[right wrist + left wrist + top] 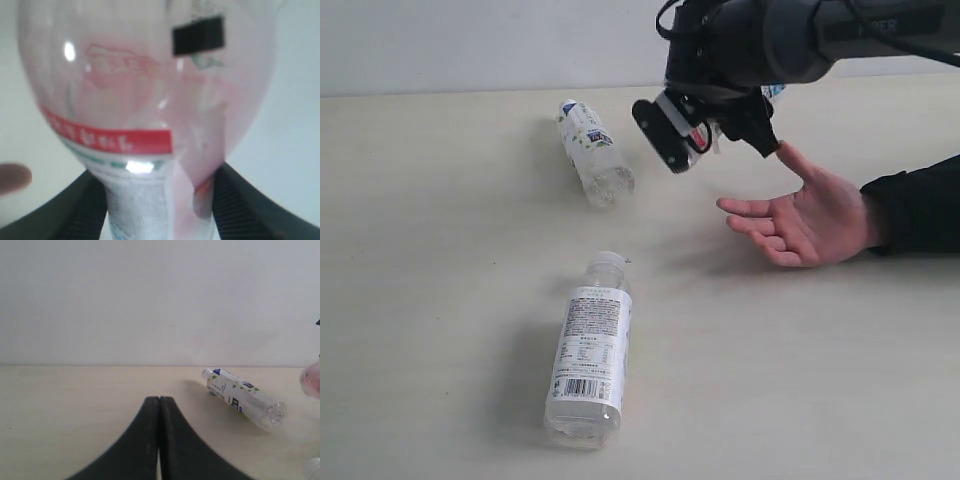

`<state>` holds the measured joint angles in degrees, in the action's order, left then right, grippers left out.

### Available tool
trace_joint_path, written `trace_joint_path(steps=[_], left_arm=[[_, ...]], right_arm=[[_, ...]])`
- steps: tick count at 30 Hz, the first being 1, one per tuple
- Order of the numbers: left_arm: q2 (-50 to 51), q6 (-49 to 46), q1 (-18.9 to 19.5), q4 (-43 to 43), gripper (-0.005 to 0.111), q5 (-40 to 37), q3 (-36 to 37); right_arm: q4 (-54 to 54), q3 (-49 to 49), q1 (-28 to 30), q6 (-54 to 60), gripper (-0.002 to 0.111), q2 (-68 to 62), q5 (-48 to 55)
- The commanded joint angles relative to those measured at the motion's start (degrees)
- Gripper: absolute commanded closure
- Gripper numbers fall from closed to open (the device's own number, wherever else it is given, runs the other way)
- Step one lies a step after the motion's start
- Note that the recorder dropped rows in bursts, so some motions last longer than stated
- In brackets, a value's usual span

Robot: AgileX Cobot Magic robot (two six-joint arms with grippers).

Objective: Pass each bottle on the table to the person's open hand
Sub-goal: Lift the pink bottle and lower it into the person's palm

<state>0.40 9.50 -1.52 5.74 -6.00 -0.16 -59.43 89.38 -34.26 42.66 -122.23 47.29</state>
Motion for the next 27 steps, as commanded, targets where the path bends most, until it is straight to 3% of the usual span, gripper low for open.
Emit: trace_joint_path(steps=[1, 8, 19, 23, 27], left_arm=[[-0.4, -0.3, -0.3, -0.5, 0.107, 0.1, 0.2], [-0.4, -0.3, -0.3, -0.5, 0.107, 0.1, 0.2], [-0.4, -0.3, -0.3, -0.5, 0.107, 0.1, 0.2], [-0.4, -0.3, -0.3, -0.5, 0.107, 0.1, 0.2], [-0.4, -0.3, -0.3, -0.5, 0.107, 0.1, 0.2]], right_arm=[[2.3, 4.5, -1.1, -7.0, 0.108, 2.3, 9.6], [10.1, 13.1, -1.4, -16.4, 0.108, 3.5, 22.7], [26.6, 17.9, -0.4, -40.8, 0.108, 8.9, 22.7], [39.6, 17.7, 2.1, -40.7, 0.108, 11.3, 22.7], [36.5, 13.8, 2.7, -43.3, 0.108, 14.6, 22.7]])
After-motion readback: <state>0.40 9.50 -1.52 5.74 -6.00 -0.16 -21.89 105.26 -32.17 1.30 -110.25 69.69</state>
